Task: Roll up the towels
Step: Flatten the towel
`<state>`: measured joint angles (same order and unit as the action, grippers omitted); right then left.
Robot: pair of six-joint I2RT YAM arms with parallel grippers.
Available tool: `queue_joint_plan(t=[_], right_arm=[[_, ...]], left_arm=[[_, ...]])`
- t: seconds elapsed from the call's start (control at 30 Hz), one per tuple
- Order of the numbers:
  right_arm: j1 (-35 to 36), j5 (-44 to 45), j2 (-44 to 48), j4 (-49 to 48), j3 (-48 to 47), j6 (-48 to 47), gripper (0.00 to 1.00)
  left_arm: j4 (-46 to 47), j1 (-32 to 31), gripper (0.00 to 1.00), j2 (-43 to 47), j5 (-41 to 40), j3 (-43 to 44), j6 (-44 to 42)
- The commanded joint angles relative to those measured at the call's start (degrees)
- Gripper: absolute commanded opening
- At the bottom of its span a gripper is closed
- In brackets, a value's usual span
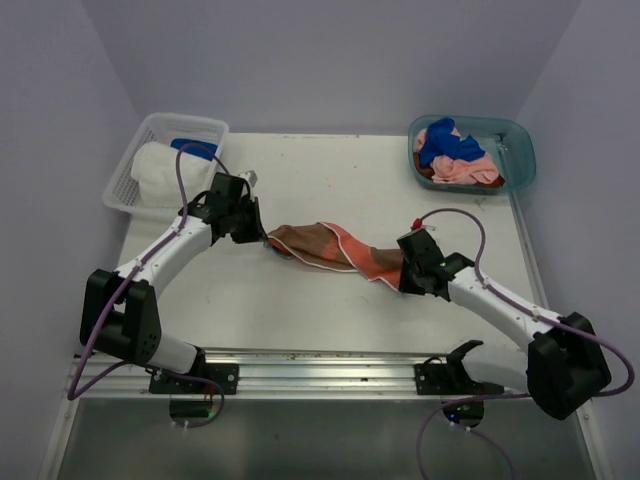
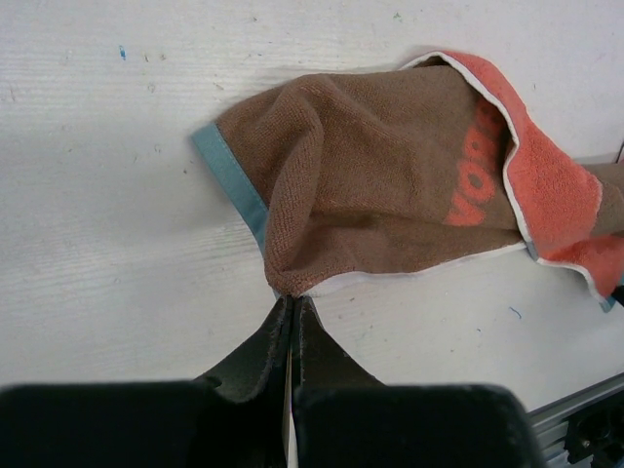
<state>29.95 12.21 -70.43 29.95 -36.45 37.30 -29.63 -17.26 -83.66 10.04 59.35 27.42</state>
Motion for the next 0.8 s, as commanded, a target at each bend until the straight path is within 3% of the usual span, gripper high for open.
queue_joint_plan(t=[0.0, 0.3, 0.43, 0.67, 0.7, 0.77], right_arm=[[0.19, 6.59, 7.13, 4.75, -5.99, -1.26, 0.0], [-3.93, 11.17, 3.21, 2.4, -15.04, -4.86, 0.0], [-12.79, 5.74, -1.8, -3.84, -17.87, -5.92, 0.0], [-20.63, 2.22, -11.03, -6.49, -26.21, -6.45, 0.0], [-21.42, 0.9, -13.04, -5.79, -28.39, -6.62, 0.04], [-22.75, -4.27, -15.95, -3.34, -31.74, -9.51, 0.26]], left_arm=[[0.71, 0.47, 0.0, 0.86, -0.2, 1.56, -0.26], [-1.04, 0.47, 0.0, 2.8, -1.87, 0.24, -0.88], [-1.92, 0.47, 0.0, 3.94, -2.31, -0.47, -0.96], [-3.59, 0.47, 0.0, 7.19, -3.8, -1.69, -1.23], [-3.86, 0.47, 0.0, 7.37, -3.8, -2.22, -1.23], [-3.95, 0.47, 0.0, 8.15, -4.41, -2.49, -1.32]])
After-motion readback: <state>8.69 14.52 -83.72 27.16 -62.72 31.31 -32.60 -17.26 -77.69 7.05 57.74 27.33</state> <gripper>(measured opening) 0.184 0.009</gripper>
